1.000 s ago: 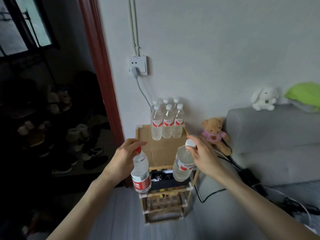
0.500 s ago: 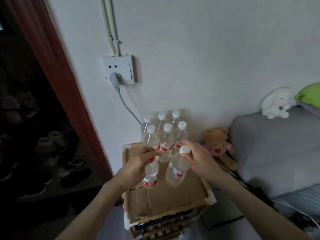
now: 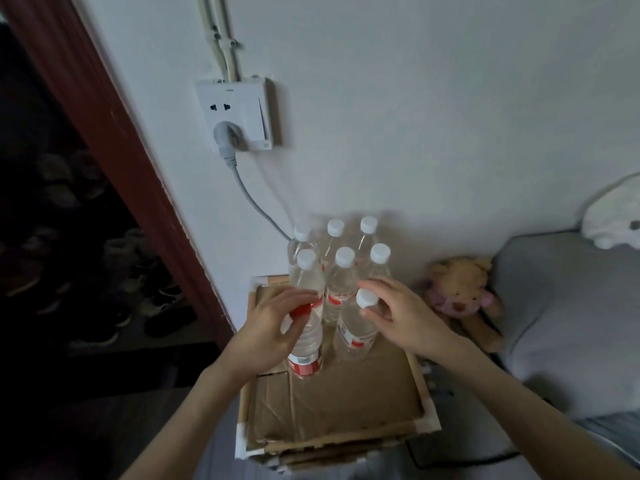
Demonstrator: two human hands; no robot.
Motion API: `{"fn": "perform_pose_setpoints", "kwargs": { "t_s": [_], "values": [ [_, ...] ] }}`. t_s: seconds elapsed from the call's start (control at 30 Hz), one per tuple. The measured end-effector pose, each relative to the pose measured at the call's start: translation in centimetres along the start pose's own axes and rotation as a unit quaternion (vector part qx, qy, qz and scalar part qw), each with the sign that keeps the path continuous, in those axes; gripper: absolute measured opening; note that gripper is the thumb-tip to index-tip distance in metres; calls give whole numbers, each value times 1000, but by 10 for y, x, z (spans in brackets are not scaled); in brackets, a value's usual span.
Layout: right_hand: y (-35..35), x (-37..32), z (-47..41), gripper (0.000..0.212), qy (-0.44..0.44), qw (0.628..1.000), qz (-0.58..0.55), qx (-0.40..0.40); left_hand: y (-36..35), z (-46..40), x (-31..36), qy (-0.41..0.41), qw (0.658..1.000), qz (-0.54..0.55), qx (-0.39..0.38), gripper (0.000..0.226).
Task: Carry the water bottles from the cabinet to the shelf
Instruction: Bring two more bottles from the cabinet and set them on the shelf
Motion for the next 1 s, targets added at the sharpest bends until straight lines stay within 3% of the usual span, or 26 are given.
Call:
{"fn": "perform_pose_setpoints", "kwargs": {
  "t_s": [0.2,0.33,0.43,0.53,0.63,0.7,0.93,1.0],
  "values": [
    [11,6,-11,44,28,998,10,-47,-11,7,10,67,993,-43,87,34],
    [11,9,-17,37,31,999,-22,-38,-7,6,14,123,987,-24,102,44],
    [11,11,-19,28,34,999,3,-9,-4,11,14,110,989,-28,92,41],
    [9,11,-19,34,48,999,22,0,-1,22,12,123,986,3,114,41],
    [9,8,-17,48,62,995,20,-79,-1,25,12,142,981,2,131,36],
    [11,6,-15,45,65,990,24,-119,-4,24,10,154,976,-37,151,35],
    [15,2,-26,33,47,997,60,2,1,15,10,156,979,-1,128,35],
    [15,2,-26,39,44,997,52,-24,1,13,11,156,979,5,129,36]
  ]
}}
Point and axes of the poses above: each hand's wrist, its own z-axis away from the middle knuckle, its own y-axis out of the back of the hand, x = y × z, the point moved 1 cm from there along -z, towards the middle knuckle, and after that the axes turned 14 degrees about -y, right-handed, at the moved point
